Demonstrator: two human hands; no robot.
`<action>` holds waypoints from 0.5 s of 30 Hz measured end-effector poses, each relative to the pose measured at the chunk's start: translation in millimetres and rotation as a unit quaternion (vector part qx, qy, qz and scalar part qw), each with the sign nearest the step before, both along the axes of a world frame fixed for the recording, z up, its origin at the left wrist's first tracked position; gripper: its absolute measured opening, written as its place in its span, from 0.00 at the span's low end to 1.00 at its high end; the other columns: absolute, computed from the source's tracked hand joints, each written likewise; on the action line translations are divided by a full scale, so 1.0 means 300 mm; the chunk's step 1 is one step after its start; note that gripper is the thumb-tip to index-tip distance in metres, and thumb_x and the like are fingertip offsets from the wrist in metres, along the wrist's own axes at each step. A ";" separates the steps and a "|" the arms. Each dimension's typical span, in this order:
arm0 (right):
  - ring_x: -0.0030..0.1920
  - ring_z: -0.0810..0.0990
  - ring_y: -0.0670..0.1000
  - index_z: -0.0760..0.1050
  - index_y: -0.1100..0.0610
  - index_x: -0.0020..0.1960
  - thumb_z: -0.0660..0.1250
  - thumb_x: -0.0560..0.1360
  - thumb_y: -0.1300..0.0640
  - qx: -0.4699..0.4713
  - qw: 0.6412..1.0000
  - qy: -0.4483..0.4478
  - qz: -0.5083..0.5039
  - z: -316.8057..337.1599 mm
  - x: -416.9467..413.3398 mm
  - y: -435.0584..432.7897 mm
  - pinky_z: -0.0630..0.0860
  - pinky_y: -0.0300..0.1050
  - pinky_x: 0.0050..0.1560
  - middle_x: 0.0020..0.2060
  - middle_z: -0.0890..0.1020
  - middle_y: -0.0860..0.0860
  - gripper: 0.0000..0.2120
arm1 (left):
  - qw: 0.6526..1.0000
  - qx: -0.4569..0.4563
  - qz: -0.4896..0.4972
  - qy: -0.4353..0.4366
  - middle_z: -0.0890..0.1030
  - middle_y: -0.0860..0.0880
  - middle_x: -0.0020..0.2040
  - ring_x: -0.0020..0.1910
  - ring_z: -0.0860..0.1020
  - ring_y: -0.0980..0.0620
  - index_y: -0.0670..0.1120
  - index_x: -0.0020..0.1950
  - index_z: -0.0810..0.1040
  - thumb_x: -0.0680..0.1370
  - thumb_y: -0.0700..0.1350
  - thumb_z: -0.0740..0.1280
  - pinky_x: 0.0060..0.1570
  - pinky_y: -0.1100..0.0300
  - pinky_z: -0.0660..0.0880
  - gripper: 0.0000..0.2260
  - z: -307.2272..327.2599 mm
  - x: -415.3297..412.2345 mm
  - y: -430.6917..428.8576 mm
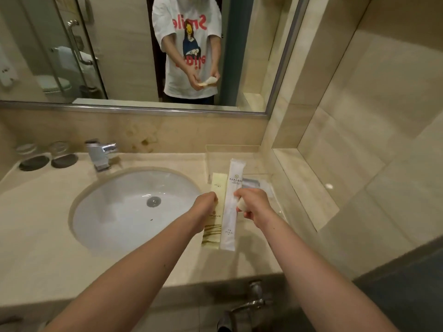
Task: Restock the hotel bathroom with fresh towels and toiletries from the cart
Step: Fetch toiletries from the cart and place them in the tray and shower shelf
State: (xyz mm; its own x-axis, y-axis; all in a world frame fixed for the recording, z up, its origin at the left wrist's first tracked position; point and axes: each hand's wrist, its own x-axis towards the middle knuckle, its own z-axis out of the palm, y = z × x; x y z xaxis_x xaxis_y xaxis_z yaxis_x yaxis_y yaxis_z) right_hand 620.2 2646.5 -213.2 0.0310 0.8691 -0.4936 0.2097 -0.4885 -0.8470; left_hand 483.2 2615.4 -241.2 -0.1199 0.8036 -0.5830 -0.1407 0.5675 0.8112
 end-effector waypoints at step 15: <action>0.31 0.76 0.50 0.80 0.58 0.42 0.65 0.74 0.61 0.074 0.996 -0.050 0.009 -0.051 0.122 0.547 0.67 0.35 0.22 0.37 0.83 0.51 0.06 | 0.998 0.044 -0.007 0.036 0.83 0.48 0.48 0.39 0.82 0.50 0.51 0.62 0.78 0.78 0.33 0.57 0.33 0.59 0.79 0.20 -0.074 0.127 0.488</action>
